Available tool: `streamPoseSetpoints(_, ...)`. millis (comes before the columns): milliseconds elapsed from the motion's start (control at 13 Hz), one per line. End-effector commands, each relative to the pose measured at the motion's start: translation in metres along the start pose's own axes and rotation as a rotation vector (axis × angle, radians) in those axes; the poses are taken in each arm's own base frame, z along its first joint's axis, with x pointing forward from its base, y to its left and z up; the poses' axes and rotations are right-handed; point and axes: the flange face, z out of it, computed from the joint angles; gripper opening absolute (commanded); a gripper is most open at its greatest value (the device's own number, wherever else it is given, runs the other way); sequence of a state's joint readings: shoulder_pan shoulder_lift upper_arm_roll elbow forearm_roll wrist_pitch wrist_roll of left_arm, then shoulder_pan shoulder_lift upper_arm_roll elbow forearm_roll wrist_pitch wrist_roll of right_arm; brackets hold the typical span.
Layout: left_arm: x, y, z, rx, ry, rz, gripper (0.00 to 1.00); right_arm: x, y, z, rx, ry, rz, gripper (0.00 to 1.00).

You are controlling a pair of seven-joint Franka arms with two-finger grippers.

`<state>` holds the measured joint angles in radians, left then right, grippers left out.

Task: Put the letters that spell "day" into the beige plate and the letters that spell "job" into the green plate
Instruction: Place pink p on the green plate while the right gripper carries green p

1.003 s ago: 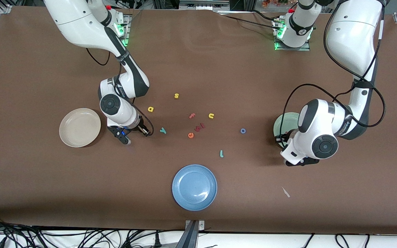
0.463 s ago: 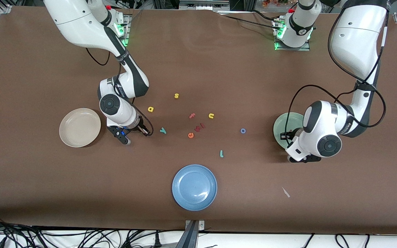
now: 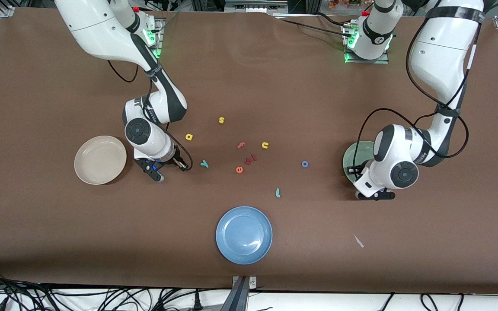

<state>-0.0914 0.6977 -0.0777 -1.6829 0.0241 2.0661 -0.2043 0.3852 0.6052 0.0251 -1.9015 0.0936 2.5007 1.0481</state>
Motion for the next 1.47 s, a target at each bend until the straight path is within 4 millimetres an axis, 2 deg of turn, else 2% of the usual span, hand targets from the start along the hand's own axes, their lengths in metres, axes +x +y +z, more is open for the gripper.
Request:
streamPoseSetpoints(0, -0.01, -0.005, -0.011, 0.012, 0.02, 0.033, 0.0, 0.002, -0.006, 0.003, -0.005, 0.009, -0.02, 0.06)
streamPoseSetpoints(77, -0.01, -0.004, -0.011, 0.01, 0.02, 0.025, 0.14, 0.004, -0.01, -0.003, -0.009, 0.007, -0.023, 0.05)
streamPoseSetpoints(154, -0.01, -0.004, -0.012, 0.009, 0.019, 0.022, 0.69, 0.006, -0.017, -0.014, -0.031, -0.005, -0.03, 0.05)
streamPoseSetpoints(232, -0.01, -0.004, -0.011, 0.009, 0.017, 0.024, 1.0, 0.008, -0.023, -0.026, -0.056, -0.023, -0.042, 0.05)
streamPoseSetpoints(309, -0.01, -0.004, -0.012, 0.008, 0.016, 0.022, 1.0, 0.011, -0.028, -0.037, -0.071, -0.034, -0.059, 0.05)
streamPoseSetpoints(463, -0.011, -0.004, -0.019, 0.009, 0.016, 0.023, 1.0, 0.025, -0.022, -0.048, -0.103, -0.058, -0.092, 0.05)
streamPoseSetpoints(617, -0.02, -0.003, -0.044, 0.015, 0.0, 0.033, 1.0, 0.044, -0.005, -0.053, -0.134, -0.079, -0.192, 0.05)
streamPoseSetpoints(695, -0.027, 0.008, -0.06, 0.017, 0.01, 0.044, 1.0, 0.056, 0.007, -0.059, -0.164, -0.093, -0.24, 0.04)
streamPoseSetpoints(849, -0.039, 0.034, -0.081, -0.003, 0.027, 0.068, 1.0, 0.073, 0.026, -0.076, -0.192, -0.115, -0.332, 0.02)
streamPoseSetpoints(926, -0.043, 0.046, -0.083, -0.008, 0.026, 0.04, 1.0, 0.084, 0.037, -0.082, -0.206, -0.127, -0.386, 0.02)
streamPoseSetpoints(1081, -0.055, 0.083, -0.084, -0.023, 0.019, -0.023, 1.0, 0.1, 0.062, -0.097, -0.212, -0.131, -0.446, 0.02)
streamPoseSetpoints(1235, -0.072, 0.13, -0.082, -0.041, 0.009, -0.091, 0.98, 0.117, 0.089, -0.108, -0.211, -0.138, -0.523, 0.02)
streamPoseSetpoints(1312, -0.079, 0.148, -0.079, -0.047, 0.006, -0.117, 0.96, 0.127, 0.104, -0.111, -0.209, -0.139, -0.566, 0.02)
streamPoseSetpoints(1389, -0.082, 0.16, -0.072, -0.044, -0.001, -0.13, 0.88, 0.14, 0.121, -0.114, -0.206, -0.138, -0.606, 0.02)
